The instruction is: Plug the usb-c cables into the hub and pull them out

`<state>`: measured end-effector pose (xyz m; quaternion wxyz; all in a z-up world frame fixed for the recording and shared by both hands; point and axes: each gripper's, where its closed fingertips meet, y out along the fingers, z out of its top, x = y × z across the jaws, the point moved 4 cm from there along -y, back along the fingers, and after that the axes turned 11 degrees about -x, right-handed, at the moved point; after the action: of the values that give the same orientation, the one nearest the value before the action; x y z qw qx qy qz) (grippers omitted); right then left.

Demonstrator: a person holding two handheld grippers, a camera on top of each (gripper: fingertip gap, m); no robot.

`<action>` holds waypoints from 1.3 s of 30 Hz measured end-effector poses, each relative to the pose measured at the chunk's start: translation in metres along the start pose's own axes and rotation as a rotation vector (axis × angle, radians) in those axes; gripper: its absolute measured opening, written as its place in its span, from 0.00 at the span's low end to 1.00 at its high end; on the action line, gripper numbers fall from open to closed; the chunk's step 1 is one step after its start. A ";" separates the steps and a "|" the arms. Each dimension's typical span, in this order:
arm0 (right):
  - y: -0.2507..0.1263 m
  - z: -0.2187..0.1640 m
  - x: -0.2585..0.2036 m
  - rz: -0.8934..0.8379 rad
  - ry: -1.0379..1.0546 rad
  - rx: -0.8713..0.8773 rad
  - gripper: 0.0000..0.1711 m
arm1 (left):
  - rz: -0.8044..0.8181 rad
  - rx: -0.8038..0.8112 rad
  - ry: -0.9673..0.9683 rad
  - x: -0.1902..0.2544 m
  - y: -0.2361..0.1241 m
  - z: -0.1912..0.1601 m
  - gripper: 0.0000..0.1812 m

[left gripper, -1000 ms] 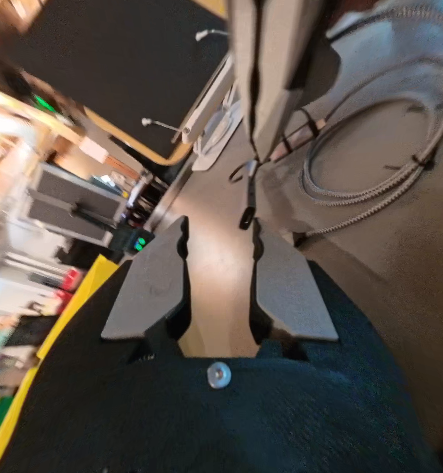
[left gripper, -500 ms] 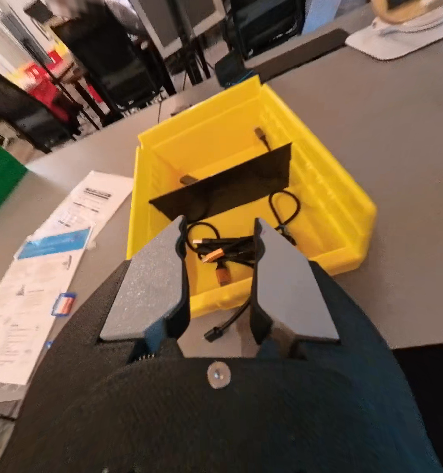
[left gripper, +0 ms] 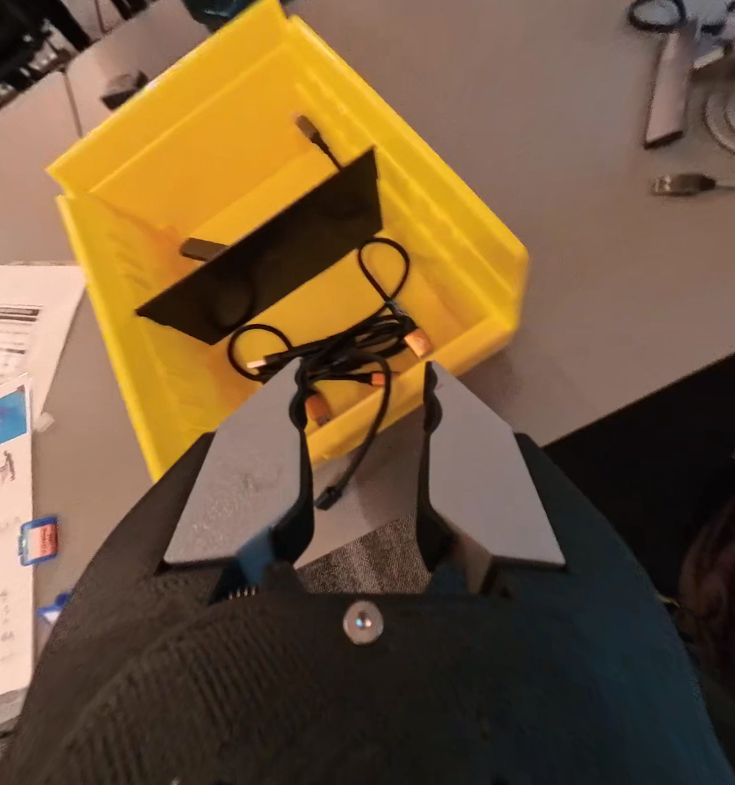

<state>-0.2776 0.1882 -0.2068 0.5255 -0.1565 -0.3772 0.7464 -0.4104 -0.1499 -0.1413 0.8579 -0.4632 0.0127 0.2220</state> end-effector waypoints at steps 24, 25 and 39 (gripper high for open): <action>0.003 -0.006 -0.002 -0.003 -0.024 -0.034 0.10 | -0.018 0.297 -0.080 -0.048 -0.054 0.131 0.01; 0.004 -0.006 -0.002 -0.007 -0.026 -0.039 0.10 | 0.042 0.240 -0.055 -0.051 -0.052 0.135 0.01; -0.003 -0.004 -0.001 0.056 0.032 0.015 0.13 | 0.207 0.546 -0.026 -0.036 -0.119 0.187 0.01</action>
<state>-0.2731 0.1895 -0.2073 0.5115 -0.1747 -0.3586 0.7611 -0.4307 -0.0695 0.0674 0.9237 -0.2086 0.1080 0.3027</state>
